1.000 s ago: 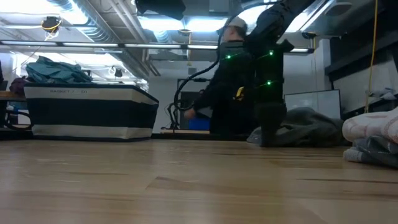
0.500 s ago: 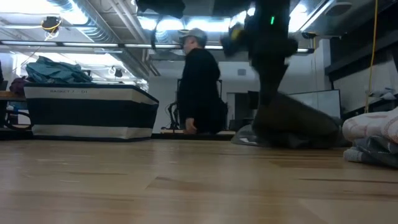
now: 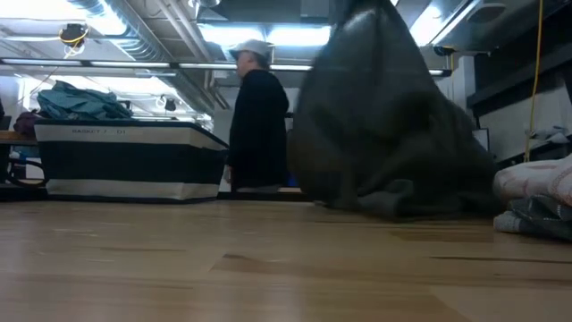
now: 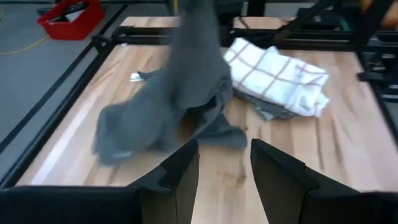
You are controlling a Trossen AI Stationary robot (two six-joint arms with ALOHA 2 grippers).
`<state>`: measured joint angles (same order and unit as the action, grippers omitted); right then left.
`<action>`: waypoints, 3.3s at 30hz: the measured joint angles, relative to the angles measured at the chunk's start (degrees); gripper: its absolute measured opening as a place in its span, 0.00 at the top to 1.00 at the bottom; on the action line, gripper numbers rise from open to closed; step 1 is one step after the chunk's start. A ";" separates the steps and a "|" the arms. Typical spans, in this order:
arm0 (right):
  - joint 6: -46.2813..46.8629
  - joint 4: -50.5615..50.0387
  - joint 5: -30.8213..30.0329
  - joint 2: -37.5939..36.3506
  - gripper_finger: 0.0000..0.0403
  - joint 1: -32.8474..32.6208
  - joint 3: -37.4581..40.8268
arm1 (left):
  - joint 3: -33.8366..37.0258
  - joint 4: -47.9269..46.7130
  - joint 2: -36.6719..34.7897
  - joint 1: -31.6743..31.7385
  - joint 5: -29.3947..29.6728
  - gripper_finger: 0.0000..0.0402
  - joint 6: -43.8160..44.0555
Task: Fold towel
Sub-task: Fold the gray towel
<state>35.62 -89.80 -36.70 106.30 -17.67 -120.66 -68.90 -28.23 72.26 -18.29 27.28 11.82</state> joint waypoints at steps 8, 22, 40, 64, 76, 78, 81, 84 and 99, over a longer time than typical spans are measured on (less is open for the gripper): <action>-1.38 -0.18 -3.57 -0.92 0.99 0.00 -13.87 | 0.02 -0.30 0.29 -1.88 -0.01 0.66 -4.52; -1.46 -0.25 12.35 -0.23 0.99 0.00 -12.48 | 0.02 -20.60 1.39 3.20 0.46 0.66 -1.48; -1.27 0.03 24.52 -0.28 0.99 -1.77 -12.51 | 7.72 -12.18 16.27 10.63 -3.07 0.45 -0.29; 3.51 -0.20 28.84 -0.29 0.99 -10.21 -12.51 | 7.72 6.87 27.00 10.36 -4.82 0.41 5.15; 3.56 -0.22 29.36 -0.30 0.99 -10.08 -12.51 | 7.72 7.43 32.64 8.44 -8.76 0.41 9.95; 3.56 -0.23 29.37 -0.30 0.99 -10.08 -12.51 | 7.65 7.67 33.51 7.54 -7.99 0.41 8.74; 3.56 -0.26 29.35 -0.30 0.99 -10.08 -12.51 | 7.61 8.15 34.31 6.77 -6.38 0.41 6.94; 3.55 -0.22 29.52 -0.30 0.99 -10.08 -12.51 | 7.56 8.32 34.85 6.39 -3.70 0.41 4.62; 3.31 -0.22 28.23 -0.30 0.99 -10.08 -12.51 | 7.72 6.27 34.85 6.22 4.25 0.68 1.56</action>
<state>38.93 -90.02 -8.48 106.00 -27.75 -133.16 -61.19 -21.96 107.12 -12.06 31.53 13.37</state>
